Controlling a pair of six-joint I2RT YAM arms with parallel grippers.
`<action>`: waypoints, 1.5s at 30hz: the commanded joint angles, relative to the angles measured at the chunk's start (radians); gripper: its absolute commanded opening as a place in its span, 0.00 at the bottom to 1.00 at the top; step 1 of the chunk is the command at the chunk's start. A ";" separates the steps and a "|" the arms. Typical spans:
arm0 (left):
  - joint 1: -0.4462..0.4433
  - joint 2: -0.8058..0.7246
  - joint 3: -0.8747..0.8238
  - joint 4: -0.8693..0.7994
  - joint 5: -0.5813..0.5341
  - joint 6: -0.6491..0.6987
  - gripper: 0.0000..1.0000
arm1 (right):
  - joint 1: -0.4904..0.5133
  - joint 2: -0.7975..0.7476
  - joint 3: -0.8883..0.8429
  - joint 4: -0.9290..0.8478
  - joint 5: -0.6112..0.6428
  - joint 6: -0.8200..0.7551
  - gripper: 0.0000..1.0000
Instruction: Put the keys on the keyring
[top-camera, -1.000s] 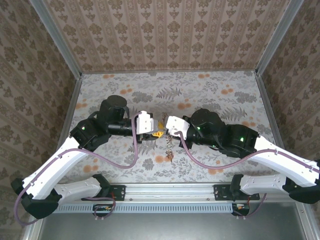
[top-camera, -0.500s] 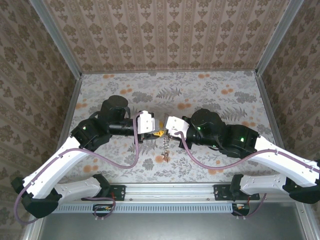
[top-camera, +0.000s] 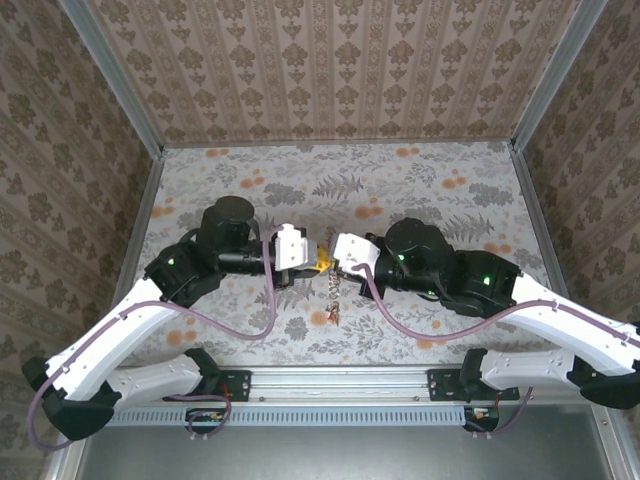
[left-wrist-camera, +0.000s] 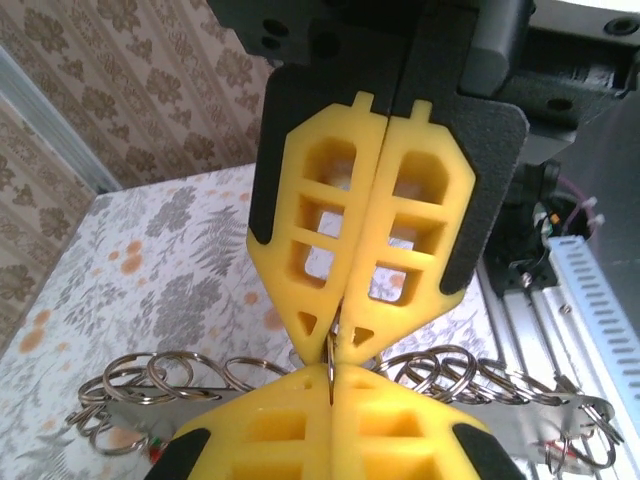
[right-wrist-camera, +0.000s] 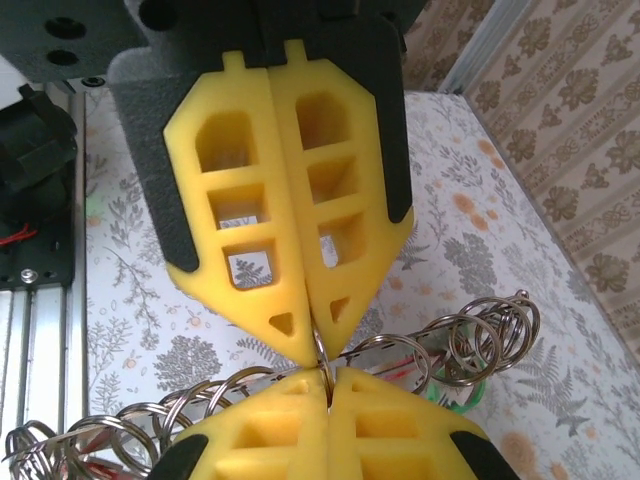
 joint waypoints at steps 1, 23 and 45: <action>0.025 -0.052 -0.055 0.189 0.143 -0.116 0.00 | 0.001 -0.053 -0.037 0.102 -0.074 0.005 0.09; 0.130 -0.153 -0.272 0.709 0.357 -0.467 0.00 | -0.002 -0.117 -0.102 0.236 -0.132 0.036 0.20; 0.120 -0.135 -0.377 1.047 0.251 -0.653 0.00 | 0.050 -0.116 -0.183 0.396 0.075 -0.049 0.07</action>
